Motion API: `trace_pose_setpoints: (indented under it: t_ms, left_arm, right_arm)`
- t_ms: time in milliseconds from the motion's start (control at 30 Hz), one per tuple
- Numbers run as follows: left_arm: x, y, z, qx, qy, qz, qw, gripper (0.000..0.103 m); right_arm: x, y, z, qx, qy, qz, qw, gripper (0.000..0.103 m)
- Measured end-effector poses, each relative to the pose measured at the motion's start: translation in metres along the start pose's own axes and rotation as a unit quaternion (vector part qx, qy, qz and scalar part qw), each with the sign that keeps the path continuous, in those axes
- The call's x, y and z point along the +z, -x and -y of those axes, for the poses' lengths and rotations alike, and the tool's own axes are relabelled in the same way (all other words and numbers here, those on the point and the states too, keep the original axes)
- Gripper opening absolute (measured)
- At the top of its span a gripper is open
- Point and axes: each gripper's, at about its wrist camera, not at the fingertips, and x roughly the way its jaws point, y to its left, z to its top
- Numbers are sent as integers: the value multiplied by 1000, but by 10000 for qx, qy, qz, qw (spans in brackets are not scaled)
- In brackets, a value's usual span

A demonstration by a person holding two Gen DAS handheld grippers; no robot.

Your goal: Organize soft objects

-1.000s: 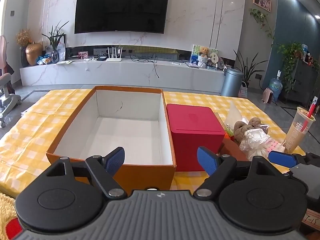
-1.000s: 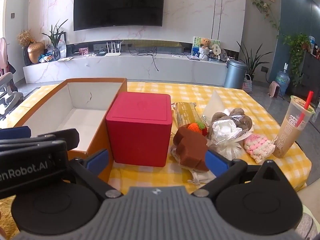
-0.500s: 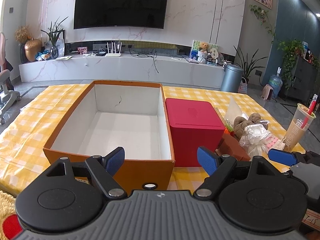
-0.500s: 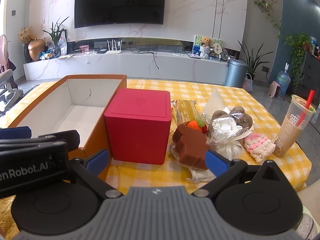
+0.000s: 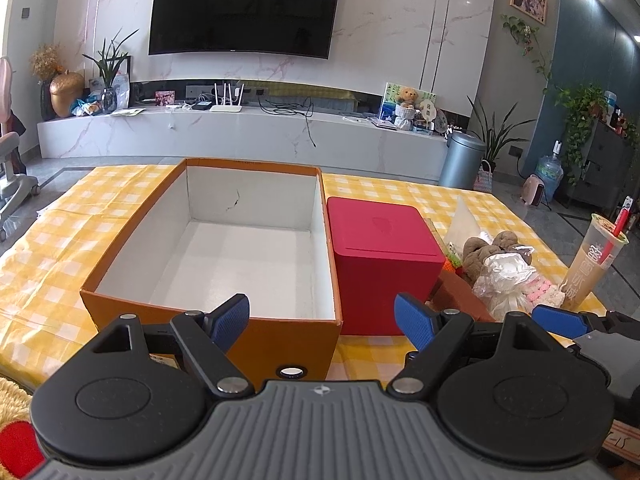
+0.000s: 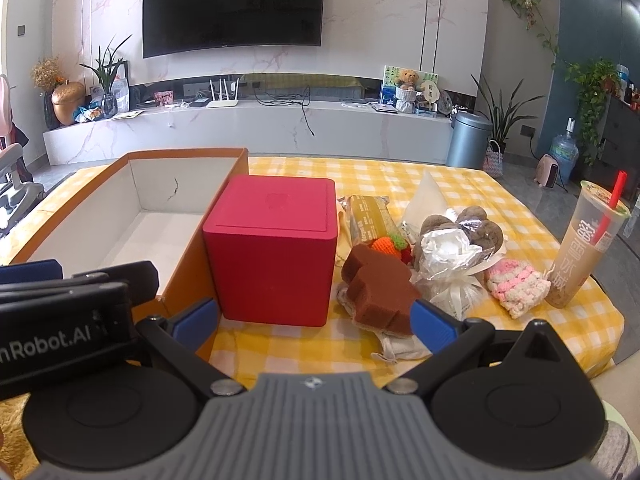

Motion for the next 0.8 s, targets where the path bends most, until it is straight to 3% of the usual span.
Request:
trace_pose_setpoints:
  t_ms: [800]
  left_arm:
    - [-1, 2, 2, 94, -6, 38, 9999, 97]
  right_arm:
    - [-1, -2, 3, 26, -28, -40, 10000, 100]
